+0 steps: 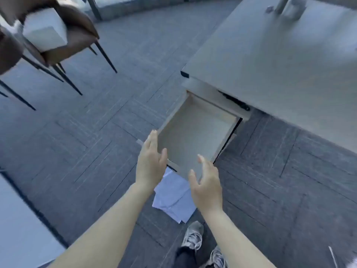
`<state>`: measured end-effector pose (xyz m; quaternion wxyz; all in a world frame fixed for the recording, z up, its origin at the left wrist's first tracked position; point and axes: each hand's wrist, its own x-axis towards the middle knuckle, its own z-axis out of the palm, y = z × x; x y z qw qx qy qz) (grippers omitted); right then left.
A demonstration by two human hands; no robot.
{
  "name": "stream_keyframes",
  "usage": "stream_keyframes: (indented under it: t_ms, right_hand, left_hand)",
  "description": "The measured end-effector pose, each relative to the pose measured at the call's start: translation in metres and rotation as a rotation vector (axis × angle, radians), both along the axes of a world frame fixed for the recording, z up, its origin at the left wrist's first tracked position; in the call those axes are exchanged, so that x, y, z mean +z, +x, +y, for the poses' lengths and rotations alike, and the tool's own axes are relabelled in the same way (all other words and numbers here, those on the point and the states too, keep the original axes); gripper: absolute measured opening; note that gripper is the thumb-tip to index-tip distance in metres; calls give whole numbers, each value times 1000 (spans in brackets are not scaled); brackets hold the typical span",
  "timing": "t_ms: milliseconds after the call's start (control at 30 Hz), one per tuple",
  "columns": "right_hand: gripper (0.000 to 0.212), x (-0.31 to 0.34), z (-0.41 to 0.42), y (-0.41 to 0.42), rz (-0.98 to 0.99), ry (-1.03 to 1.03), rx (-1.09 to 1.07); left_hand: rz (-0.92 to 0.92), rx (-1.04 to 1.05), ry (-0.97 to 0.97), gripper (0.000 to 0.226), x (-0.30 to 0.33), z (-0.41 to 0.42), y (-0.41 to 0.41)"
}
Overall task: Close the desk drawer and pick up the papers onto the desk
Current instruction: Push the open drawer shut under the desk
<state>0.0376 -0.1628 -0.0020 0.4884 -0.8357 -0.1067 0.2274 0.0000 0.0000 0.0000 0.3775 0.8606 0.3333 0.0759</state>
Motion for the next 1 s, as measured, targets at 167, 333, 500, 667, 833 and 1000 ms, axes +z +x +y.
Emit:
stream_keyframes:
  t_ms: [167, 333, 500, 667, 833, 1000]
  right_hand:
    - [38, -81, 17, -32, 851, 48, -221]
    - [35, -116, 26, -18, 1025, 239, -499]
    - [32, -123, 27, 0, 1030, 320, -610]
    - [36, -128, 22, 48, 1002, 297, -578]
    - [32, -133, 17, 117, 946, 321, -507]
    - [28, -139, 12, 189, 895, 337, -424]
  left_hand:
    - [325, 271, -398, 51, -87, 12, -24]
    - [351, 317, -502, 46, -130, 10, -10]
    - [303, 367, -421, 48, -139, 0, 11]
    - [311, 322, -257, 38, -149, 3, 58]
    - [291, 304, -149, 24, -158, 4, 128]
    - [245, 305, -53, 27, -170, 2, 201]
